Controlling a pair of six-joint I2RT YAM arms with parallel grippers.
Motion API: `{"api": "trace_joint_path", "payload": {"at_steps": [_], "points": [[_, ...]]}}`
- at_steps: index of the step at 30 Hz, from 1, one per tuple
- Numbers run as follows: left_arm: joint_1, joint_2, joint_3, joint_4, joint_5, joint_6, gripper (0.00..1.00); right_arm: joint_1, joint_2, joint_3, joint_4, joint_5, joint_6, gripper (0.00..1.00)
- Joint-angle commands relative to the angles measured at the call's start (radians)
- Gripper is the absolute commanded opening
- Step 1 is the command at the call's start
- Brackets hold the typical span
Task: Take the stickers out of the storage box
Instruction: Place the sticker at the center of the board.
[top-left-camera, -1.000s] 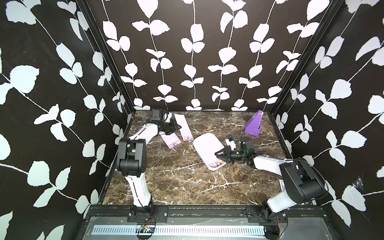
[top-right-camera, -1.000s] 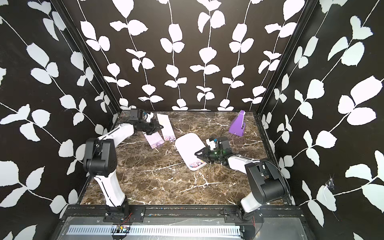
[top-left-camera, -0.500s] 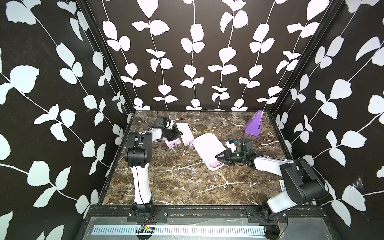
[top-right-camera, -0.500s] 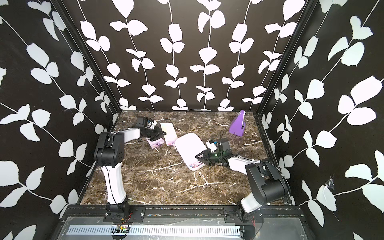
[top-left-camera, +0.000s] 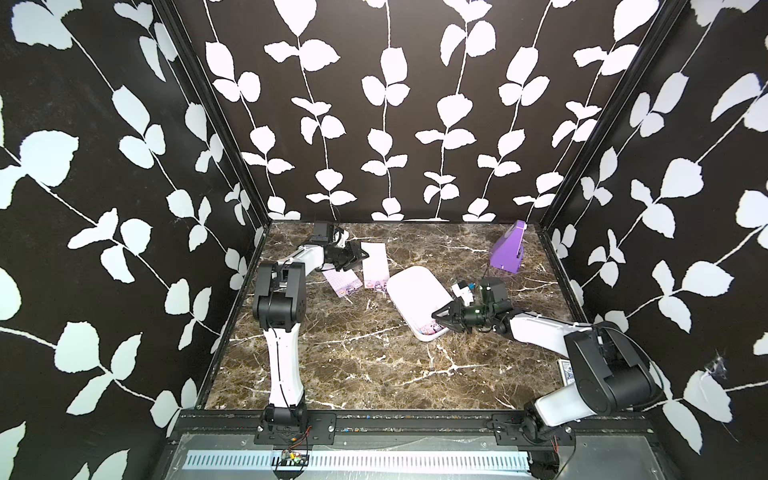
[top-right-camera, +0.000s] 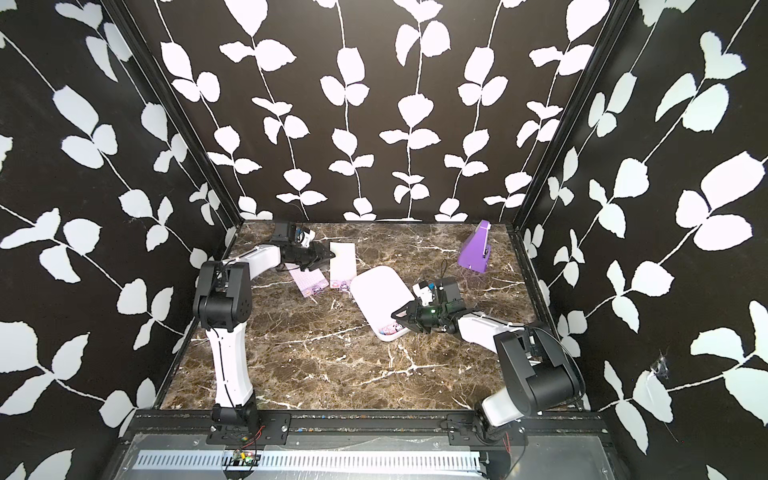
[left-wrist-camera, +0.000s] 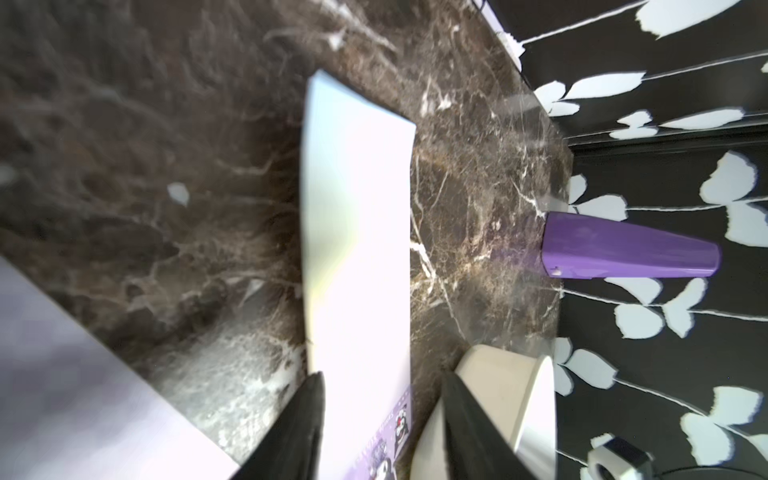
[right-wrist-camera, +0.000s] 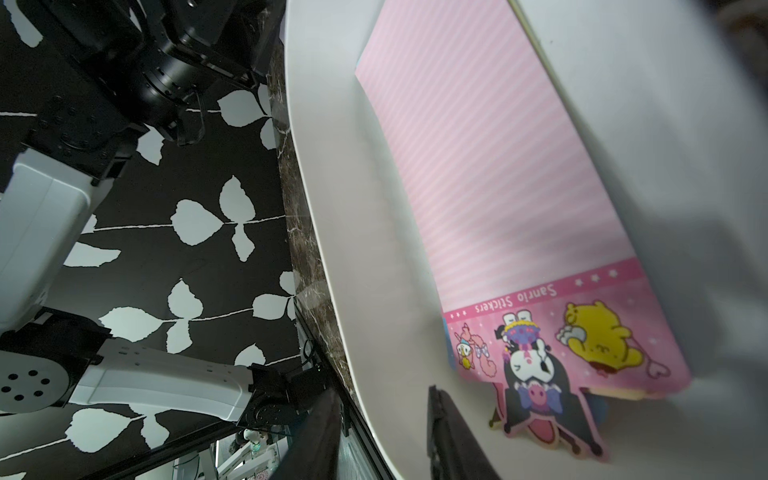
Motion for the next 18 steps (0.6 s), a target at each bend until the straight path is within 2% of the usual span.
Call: {"api": "trace_joint_path", "payload": {"at_steps": [1,7,11,15,18], "points": [[-0.003,-0.052,0.018,-0.118,-0.029,0.079,0.60,0.004,-0.024,0.016,-0.015,0.006,-0.025,0.37],[-0.001,-0.131,0.021,-0.190,-0.071,0.111,0.61,0.007,-0.031,0.056,-0.098,0.013,-0.070,0.37],[-0.021,-0.256,-0.069,-0.153,-0.062,0.091,0.58,0.007,-0.051,0.130,-0.310,0.103,-0.193,0.37],[-0.090,-0.402,-0.172,-0.172,-0.110,0.117,0.57,0.007,-0.042,0.226,-0.474,0.178,-0.291,0.39],[-0.161,-0.481,-0.259,-0.196,-0.139,0.147,0.55,0.011,-0.016,0.308,-0.584,0.229,-0.366,0.45]]}}
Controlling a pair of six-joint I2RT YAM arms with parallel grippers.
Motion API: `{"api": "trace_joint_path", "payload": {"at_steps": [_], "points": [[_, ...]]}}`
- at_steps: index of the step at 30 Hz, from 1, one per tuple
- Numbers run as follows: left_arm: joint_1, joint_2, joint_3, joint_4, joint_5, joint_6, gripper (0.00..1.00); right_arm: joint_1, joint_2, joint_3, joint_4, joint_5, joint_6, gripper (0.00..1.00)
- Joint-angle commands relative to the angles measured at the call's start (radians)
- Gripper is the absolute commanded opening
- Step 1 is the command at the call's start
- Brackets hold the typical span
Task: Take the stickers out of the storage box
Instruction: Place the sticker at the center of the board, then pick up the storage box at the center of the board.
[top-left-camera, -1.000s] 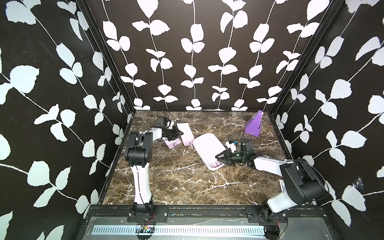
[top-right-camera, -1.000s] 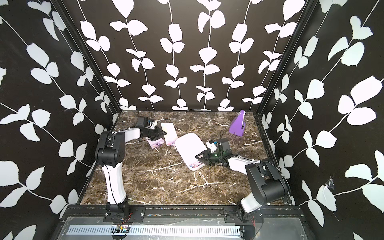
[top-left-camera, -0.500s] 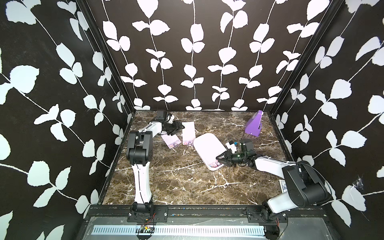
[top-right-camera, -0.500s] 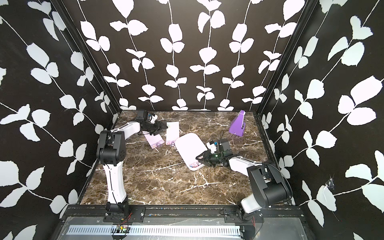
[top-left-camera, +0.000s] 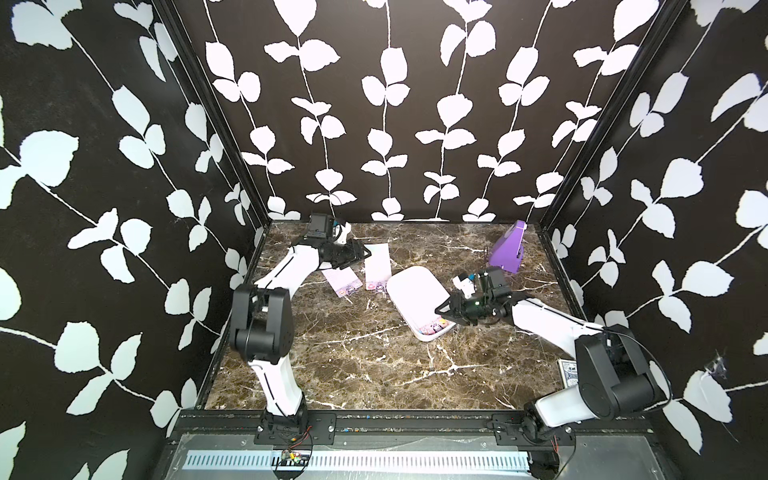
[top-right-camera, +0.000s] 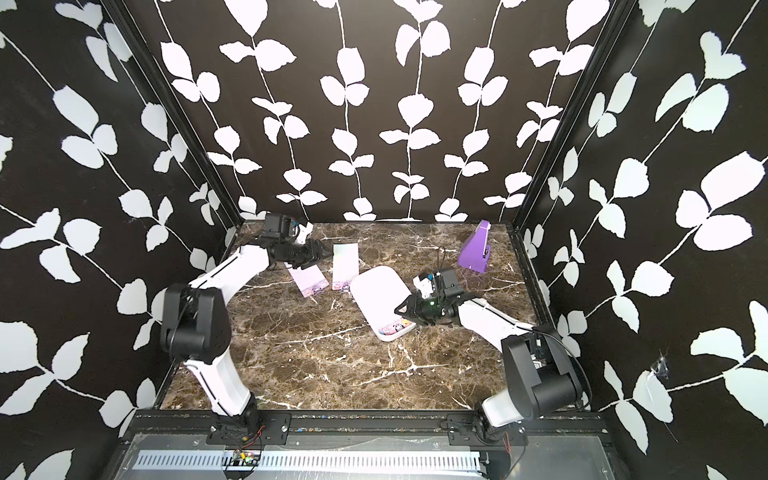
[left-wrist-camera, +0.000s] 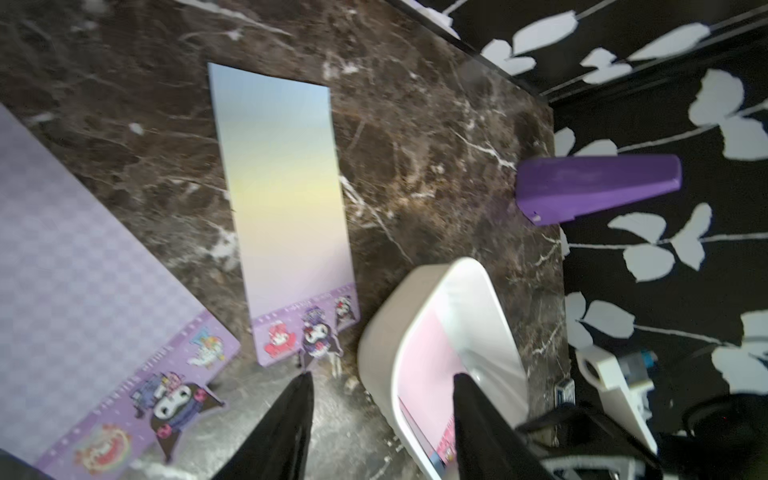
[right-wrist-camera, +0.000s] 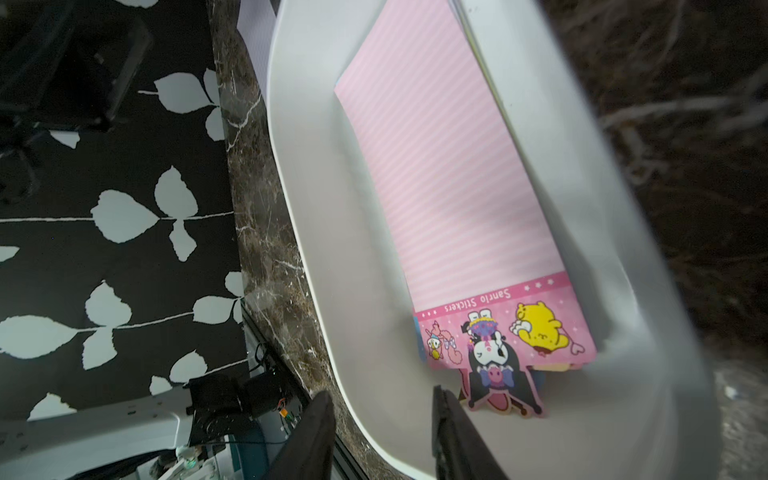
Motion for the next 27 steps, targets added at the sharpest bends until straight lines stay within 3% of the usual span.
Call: {"api": "trace_joint_path", "payload": {"at_steps": [1,5,10,19,27], "points": [[-0.071,-0.082,-0.089,-0.067,-0.047,0.055,0.55,0.009,0.018,0.101,-0.178,0.088,-0.133,0.46],[-0.141,-0.150,-0.166,-0.107,-0.094,0.067,0.54,0.021,0.082,0.200,-0.307,0.167,-0.215,0.47],[-0.205,-0.180,-0.214,-0.158,-0.178,0.075,0.54,0.035,0.143,0.250,-0.321,0.177,-0.225,0.47],[-0.308,-0.050,-0.140,-0.176,-0.203,0.022,0.54,0.092,0.234,0.353,-0.424,0.277,-0.281,0.47],[-0.337,0.081,-0.086,-0.178,-0.201,0.023,0.51,0.103,0.306,0.435,-0.551,0.370,-0.335,0.48]]}}
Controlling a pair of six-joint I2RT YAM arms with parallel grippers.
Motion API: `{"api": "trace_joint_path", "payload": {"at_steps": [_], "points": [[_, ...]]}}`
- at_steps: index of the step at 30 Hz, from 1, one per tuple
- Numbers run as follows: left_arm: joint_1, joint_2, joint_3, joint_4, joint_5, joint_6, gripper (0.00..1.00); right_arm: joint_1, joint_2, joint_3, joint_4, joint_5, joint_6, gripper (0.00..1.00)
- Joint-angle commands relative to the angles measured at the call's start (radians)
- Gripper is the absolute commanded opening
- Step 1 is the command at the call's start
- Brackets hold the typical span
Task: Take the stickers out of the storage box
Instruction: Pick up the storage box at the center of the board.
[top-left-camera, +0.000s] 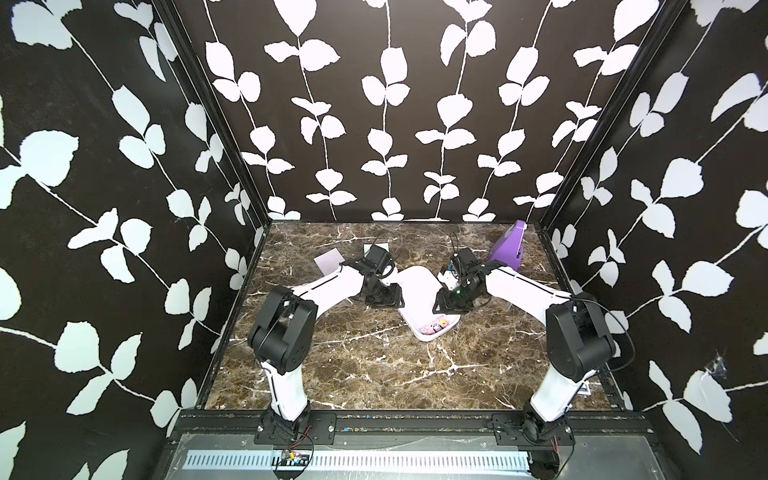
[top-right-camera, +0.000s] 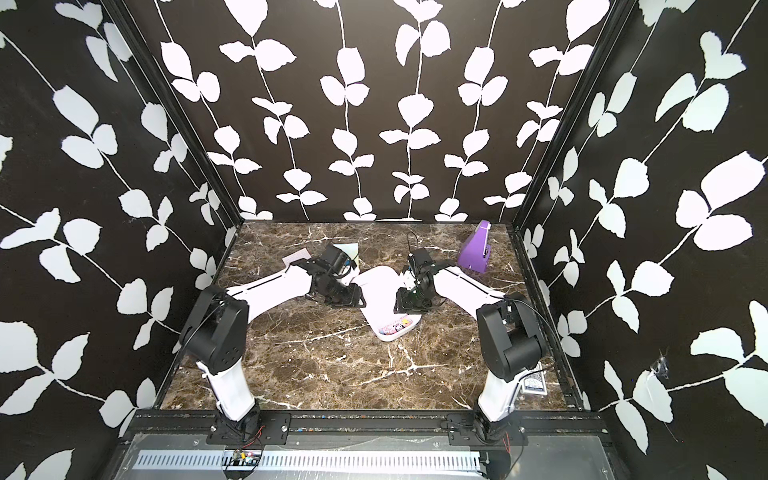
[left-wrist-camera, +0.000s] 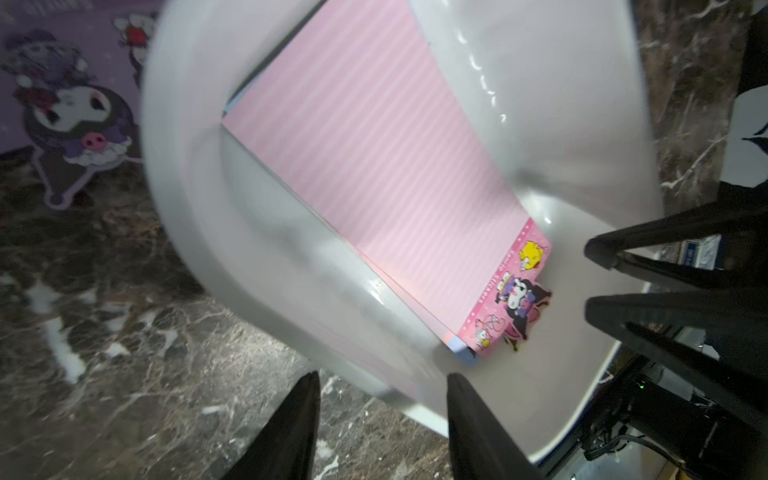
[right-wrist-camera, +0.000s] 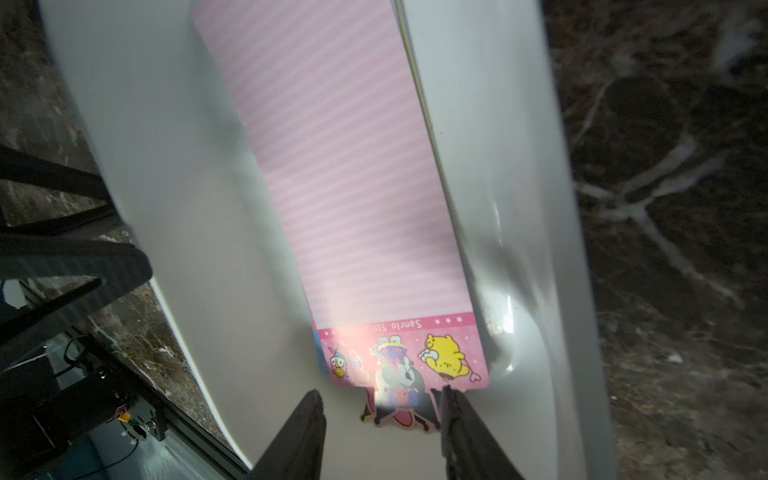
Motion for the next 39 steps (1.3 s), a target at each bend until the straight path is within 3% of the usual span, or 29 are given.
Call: {"api": "trace_joint_path", "payload": {"at_steps": [1,6,15,20,25,28,33,39], "points": [[-0.002,-0.007,0.018,-0.022,-0.019,0.001,0.51,0.007,0.031,0.040,-0.077,0.049,-0.039,0.48],[-0.001,-0.005,-0.004,0.012,0.001,-0.012,0.44,0.025,0.090,0.055,-0.073,0.050,-0.045,0.48],[-0.003,-0.032,-0.010,0.017,-0.011,-0.017,0.43,0.032,0.136,0.061,-0.069,0.082,-0.052,0.49],[-0.004,-0.059,0.013,-0.013,-0.030,0.007,0.42,0.036,0.109,0.062,-0.112,0.198,-0.074,0.50],[-0.004,-0.064,0.034,-0.030,-0.028,0.022,0.42,0.038,0.022,0.051,-0.084,0.163,-0.042,0.50],[-0.006,-0.056,0.024,-0.015,-0.007,0.007,0.45,0.038,-0.005,0.038,-0.071,0.174,-0.032,0.50],[-0.022,-0.050,0.009,-0.011,-0.038,0.001,0.58,0.039,0.015,0.033,-0.083,0.179,-0.041,0.51],[-0.023,0.014,0.072,-0.023,-0.055,0.004,0.57,0.043,0.033,0.037,-0.109,0.206,-0.050,0.52]]}}
